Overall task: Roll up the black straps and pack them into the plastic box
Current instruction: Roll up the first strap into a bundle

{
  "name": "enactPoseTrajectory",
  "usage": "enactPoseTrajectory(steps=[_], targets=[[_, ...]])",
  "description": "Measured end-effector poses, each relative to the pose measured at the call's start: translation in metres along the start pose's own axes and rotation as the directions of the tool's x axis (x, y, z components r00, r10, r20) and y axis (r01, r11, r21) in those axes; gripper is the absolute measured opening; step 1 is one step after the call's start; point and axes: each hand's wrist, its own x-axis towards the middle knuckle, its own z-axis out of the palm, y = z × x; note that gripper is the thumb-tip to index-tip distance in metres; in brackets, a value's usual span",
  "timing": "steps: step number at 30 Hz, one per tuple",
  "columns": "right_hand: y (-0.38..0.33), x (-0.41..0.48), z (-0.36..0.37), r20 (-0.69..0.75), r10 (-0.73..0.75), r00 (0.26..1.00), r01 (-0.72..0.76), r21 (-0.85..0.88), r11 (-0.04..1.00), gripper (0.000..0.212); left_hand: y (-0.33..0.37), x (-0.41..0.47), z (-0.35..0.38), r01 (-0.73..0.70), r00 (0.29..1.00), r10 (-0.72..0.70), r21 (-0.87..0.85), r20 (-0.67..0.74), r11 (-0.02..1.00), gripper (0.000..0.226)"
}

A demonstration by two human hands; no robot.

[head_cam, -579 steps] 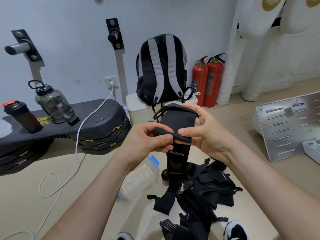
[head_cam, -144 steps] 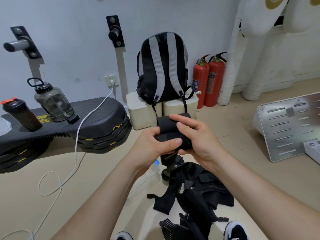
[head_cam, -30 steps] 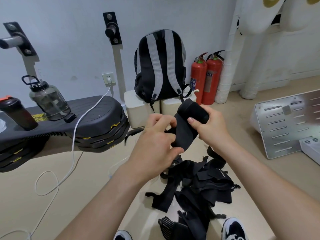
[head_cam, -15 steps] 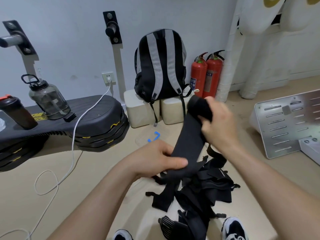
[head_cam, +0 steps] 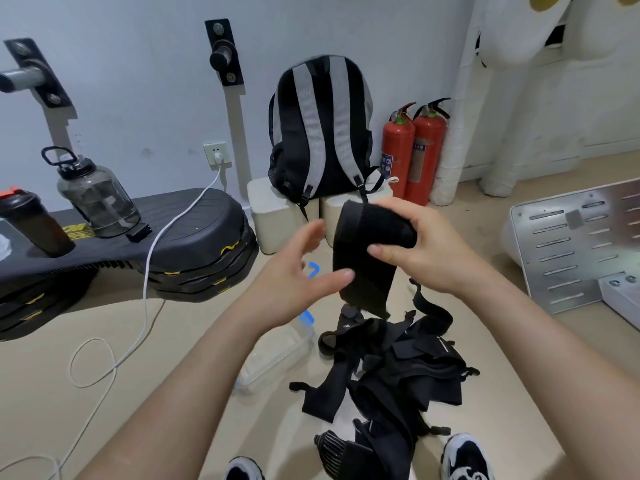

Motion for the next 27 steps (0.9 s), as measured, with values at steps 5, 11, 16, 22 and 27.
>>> enactPoseTrajectory(steps=[5, 11, 16, 22, 27], targets=[[-0.008, -0.003, 0.005, 0.131, -0.02, 0.991, -0.003, 0.179, 0.984, 0.044, 0.009, 0.008, 0.01, -0.027, 0.995, 0.058, -0.325, 0.086, 0.945, 0.064], [-0.01, -0.006, 0.011, 0.095, 0.003, 0.995, -0.018, 0.161, 0.987, 0.044, 0.009, 0.004, 0.02, 0.015, 0.997, 0.029, -0.519, 0.075, 0.855, 0.042], [-0.003, -0.008, 0.027, 0.05, -0.146, 0.988, 0.154, -0.24, 0.959, 0.048, 0.014, 0.003, 0.024, 0.024, 0.998, -0.046, -0.474, -0.036, 0.88, 0.046], [-0.013, -0.006, 0.024, 0.162, -0.001, 0.987, 0.016, -0.093, 0.996, 0.055, 0.009, 0.002, 0.022, 0.024, 0.995, -0.071, -0.518, -0.071, 0.855, 0.044], [-0.02, -0.006, -0.001, 0.375, 0.209, 0.903, -0.306, 0.219, 0.927, 0.025, 0.007, 0.0, 0.019, 0.011, 1.0, -0.01, -0.551, 0.005, 0.835, 0.037]])
